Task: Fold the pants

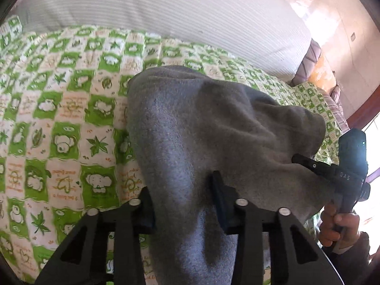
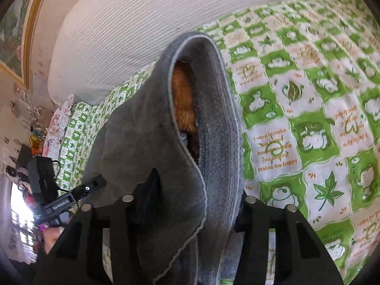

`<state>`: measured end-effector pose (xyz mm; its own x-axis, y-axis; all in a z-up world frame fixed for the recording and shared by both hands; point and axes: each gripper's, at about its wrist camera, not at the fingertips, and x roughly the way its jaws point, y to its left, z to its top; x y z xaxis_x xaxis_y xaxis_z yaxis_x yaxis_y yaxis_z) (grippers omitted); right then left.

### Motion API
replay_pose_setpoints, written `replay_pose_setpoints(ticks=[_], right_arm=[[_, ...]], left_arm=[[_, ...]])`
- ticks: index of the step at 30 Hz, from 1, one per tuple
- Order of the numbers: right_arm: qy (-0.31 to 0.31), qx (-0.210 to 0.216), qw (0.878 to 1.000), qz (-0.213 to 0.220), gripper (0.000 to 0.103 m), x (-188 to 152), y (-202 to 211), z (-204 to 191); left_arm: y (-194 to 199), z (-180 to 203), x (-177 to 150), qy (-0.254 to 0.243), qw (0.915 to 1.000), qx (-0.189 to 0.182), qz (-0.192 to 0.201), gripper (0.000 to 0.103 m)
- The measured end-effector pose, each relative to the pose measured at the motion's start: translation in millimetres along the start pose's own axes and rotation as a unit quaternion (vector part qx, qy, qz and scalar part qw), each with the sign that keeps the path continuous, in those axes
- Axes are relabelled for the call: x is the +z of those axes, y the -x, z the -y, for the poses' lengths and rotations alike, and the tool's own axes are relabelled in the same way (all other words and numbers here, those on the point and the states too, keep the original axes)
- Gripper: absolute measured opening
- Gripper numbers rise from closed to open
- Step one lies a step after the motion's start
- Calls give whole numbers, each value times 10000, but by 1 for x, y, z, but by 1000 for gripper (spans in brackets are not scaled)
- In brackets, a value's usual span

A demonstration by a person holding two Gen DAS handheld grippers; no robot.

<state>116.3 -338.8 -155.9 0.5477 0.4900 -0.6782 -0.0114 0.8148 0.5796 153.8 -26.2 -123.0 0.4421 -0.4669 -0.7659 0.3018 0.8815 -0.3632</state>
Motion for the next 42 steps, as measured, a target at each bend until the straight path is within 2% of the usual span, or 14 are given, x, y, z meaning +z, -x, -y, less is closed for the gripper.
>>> replay_pose_setpoints(ticks=[3,5,12,18,26,31,42], right_arm=[[217,-52,9996,155,43,1,4,-10],[196,67,9994,265,38,1,6,-15],[110,340,9988,326,33,-4,8,-26],[45,682,9972,310,32,-13,2,-53],[125,988,9950,78,31,-15,-31,-100],[387,1076,9934,-110,31,-11,-54,-134],[834,1218,9884,-348,31,0,-83,-178]], left_arm=[[9,-2,-4,86,9999,-27,82,29],[15,-4,-5,133,9998,-37,120,27],[40,-5,-17,171,9994,69,288,23],[66,-18,-24,261,9979,309,498,21],[102,-55,-32,524,9938,591,789,20],[119,-83,-39,814,9897,739,921,20],[145,-118,-45,1195,9803,965,1238,20]])
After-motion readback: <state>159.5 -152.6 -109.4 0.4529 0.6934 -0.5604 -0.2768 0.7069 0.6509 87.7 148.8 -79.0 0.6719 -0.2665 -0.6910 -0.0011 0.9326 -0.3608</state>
